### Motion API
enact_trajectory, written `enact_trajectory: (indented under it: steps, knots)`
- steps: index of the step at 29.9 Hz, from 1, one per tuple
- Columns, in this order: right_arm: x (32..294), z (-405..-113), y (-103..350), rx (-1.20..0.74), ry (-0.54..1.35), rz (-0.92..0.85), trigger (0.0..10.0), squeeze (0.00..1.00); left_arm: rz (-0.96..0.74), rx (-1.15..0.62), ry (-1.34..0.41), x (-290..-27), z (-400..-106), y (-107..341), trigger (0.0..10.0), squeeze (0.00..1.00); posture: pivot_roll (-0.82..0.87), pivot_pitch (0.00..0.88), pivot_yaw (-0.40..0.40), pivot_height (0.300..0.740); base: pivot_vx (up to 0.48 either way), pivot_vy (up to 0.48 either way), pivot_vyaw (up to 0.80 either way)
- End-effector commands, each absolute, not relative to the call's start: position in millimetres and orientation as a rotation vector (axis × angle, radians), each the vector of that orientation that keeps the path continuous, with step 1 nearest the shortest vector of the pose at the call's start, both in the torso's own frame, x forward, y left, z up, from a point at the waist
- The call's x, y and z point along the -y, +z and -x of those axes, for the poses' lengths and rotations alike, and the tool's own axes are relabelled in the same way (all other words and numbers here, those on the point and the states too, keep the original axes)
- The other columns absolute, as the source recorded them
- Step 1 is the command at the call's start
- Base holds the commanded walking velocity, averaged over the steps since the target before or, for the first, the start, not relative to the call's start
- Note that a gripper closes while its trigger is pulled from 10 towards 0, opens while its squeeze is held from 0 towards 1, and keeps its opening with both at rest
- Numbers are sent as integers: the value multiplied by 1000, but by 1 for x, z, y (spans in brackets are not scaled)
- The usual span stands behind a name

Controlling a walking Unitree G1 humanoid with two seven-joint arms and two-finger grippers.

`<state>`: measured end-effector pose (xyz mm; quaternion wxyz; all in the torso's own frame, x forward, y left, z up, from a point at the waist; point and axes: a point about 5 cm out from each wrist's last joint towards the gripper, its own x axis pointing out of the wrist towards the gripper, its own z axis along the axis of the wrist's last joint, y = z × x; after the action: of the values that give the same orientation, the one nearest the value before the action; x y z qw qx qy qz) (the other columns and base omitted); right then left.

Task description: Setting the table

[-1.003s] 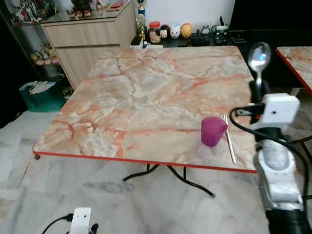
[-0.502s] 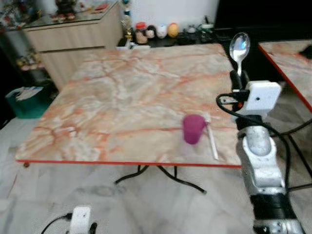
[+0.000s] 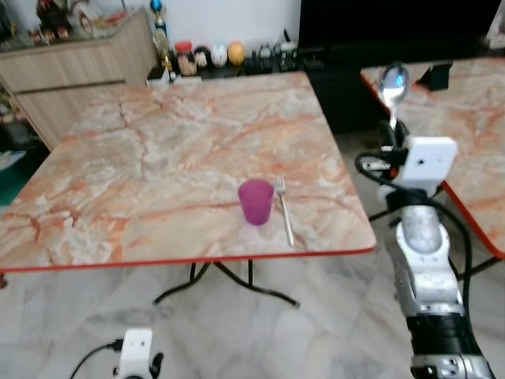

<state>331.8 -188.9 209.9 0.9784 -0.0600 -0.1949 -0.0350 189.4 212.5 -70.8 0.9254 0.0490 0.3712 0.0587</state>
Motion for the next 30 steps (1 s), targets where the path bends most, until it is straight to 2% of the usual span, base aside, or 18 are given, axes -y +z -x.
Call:
enact_trajectory:
  steps: [1,7,12,30]
  knots:
    - [180,-333,213,405,-40,119,10000,0,-125,-773,134,-220,-186,-71,10000,0,-100,0,78,714,0,-446,0]
    - [181,-332,212,405,-45,152,10000,0,-118,-775,122,-218,-186,-71,10000,0,-105,0,81,714,126,-417,0]
    - [180,-331,212,417,-34,140,10000,0,-122,-779,117,-219,-186,-71,10000,0,-109,0,85,714,272,-392,769]
    - [185,-333,213,401,-54,107,10000,0,-122,-783,110,-218,-186,-72,10000,0,-110,0,80,714,281,-385,0]
